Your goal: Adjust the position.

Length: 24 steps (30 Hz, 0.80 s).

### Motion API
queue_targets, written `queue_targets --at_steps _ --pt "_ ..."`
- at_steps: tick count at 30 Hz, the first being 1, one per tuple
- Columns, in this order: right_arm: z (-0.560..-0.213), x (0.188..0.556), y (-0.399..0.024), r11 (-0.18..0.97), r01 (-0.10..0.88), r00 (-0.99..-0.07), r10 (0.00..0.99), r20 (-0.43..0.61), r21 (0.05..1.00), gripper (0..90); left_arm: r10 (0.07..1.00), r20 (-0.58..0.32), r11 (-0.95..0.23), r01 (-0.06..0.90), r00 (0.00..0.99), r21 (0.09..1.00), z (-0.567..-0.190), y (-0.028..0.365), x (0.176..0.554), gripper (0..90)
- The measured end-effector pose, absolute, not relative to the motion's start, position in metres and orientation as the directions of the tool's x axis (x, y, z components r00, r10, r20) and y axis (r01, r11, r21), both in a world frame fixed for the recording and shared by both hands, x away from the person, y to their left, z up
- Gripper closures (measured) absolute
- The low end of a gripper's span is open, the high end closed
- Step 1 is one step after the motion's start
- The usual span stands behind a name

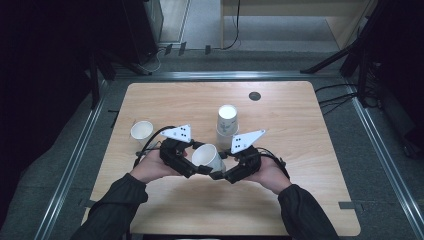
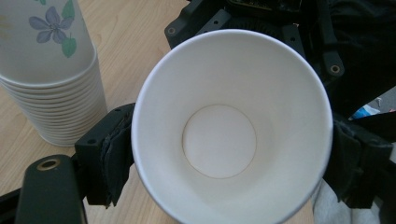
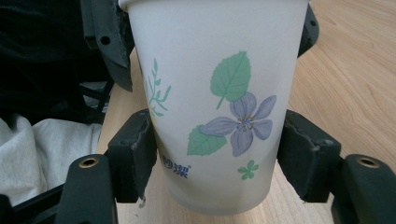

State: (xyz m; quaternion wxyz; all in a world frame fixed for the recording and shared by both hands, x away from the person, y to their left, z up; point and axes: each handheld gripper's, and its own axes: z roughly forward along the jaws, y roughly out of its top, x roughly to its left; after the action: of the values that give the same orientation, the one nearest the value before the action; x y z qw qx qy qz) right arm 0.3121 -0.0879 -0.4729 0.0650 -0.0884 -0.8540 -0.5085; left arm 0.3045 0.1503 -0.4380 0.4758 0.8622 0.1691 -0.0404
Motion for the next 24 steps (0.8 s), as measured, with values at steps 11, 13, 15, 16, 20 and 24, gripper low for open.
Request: queue_targets --at_steps 11,13,15,16,20,24 --pt "-0.473 0.312 -0.087 0.47 0.225 -0.974 0.09 0.208 0.853 33.4 0.258 -0.212 -0.496 0.317 0.943 0.809 -0.438 0.152 0.303 23.4" --pt "-0.473 0.313 -0.087 0.467 0.226 -0.974 0.093 0.207 0.855 33.0 0.261 -0.21 -0.497 0.317 0.942 0.808 -0.437 0.153 0.303 23.8" --pt "-0.473 0.313 -0.088 0.466 0.229 -0.973 0.098 0.208 0.855 30.4 0.267 -0.208 -0.492 0.318 0.941 0.811 -0.437 0.155 0.304 23.8" --pt "-0.474 0.314 -0.088 0.468 0.243 -0.97 0.1 0.222 0.85 27.3 0.265 -0.211 -0.489 0.32 0.941 0.811 -0.436 0.156 0.304 23.9" --pt "-0.477 0.314 -0.087 0.501 0.237 -0.971 0.124 0.202 0.832 24.4 0.279 -0.202 -0.483 0.319 0.939 0.815 -0.433 0.162 0.305 24.0" --pt "-0.48 0.313 -0.089 0.517 0.241 -0.97 0.149 0.19 0.821 24.2 0.285 -0.207 -0.477 0.326 0.936 0.816 -0.429 0.168 0.307 24.0"
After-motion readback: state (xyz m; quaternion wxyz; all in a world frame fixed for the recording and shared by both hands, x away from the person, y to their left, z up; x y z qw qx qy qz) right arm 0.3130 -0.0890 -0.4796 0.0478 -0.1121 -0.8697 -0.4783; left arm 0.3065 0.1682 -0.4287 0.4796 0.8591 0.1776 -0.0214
